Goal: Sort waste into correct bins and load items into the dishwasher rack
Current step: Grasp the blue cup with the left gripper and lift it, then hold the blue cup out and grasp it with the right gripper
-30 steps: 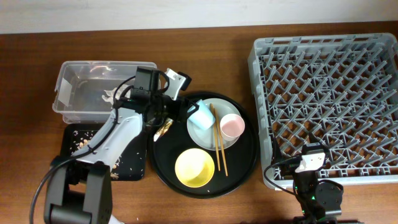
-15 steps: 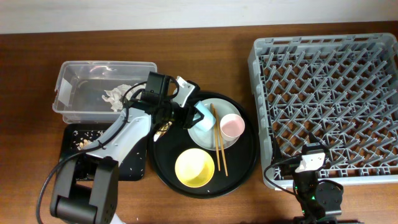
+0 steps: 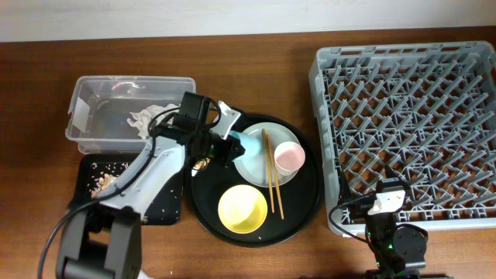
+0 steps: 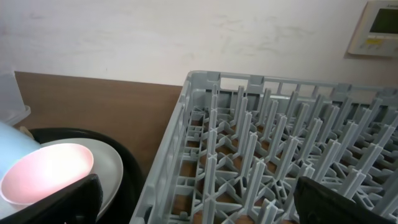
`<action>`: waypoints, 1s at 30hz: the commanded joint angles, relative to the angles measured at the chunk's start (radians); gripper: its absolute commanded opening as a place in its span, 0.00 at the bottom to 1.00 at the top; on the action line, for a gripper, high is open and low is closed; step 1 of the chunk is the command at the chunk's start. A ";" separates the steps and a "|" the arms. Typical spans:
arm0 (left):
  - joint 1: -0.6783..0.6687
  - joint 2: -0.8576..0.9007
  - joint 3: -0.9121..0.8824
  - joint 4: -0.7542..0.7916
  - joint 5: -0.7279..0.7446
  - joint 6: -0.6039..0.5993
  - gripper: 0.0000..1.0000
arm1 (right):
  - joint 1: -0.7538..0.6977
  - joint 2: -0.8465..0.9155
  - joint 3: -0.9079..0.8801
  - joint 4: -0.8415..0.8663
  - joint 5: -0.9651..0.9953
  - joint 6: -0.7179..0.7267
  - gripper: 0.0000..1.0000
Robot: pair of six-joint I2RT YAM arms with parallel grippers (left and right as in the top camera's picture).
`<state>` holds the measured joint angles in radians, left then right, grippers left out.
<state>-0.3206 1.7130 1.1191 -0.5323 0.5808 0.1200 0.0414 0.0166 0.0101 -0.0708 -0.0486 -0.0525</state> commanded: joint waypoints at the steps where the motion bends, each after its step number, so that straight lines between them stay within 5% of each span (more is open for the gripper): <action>1: -0.001 -0.072 0.016 -0.011 0.002 0.009 0.00 | 0.004 -0.004 -0.005 -0.004 0.005 0.005 0.99; 8: 0.003 -0.216 0.041 -0.047 0.048 -0.001 0.00 | 0.004 -0.004 -0.005 -0.005 0.005 0.005 0.99; 11: 0.035 -0.296 0.069 -0.061 0.113 -0.094 0.00 | 0.004 -0.004 -0.005 -0.004 0.005 0.005 0.99; 19: 0.237 -0.332 0.103 0.010 0.777 -0.159 0.00 | 0.004 -0.004 -0.005 0.086 -0.029 0.013 0.99; 24: 0.288 -0.332 0.103 0.034 0.864 -0.162 0.01 | 0.004 -0.004 0.008 0.218 -0.333 0.048 0.99; 30: 0.284 -0.332 0.103 0.035 0.864 -0.162 0.01 | 0.004 0.058 0.325 -0.130 -0.361 0.249 0.99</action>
<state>-0.0380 1.3857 1.2083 -0.5041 1.3895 -0.0315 0.0414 0.0269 0.1345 -0.0959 -0.3359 0.0944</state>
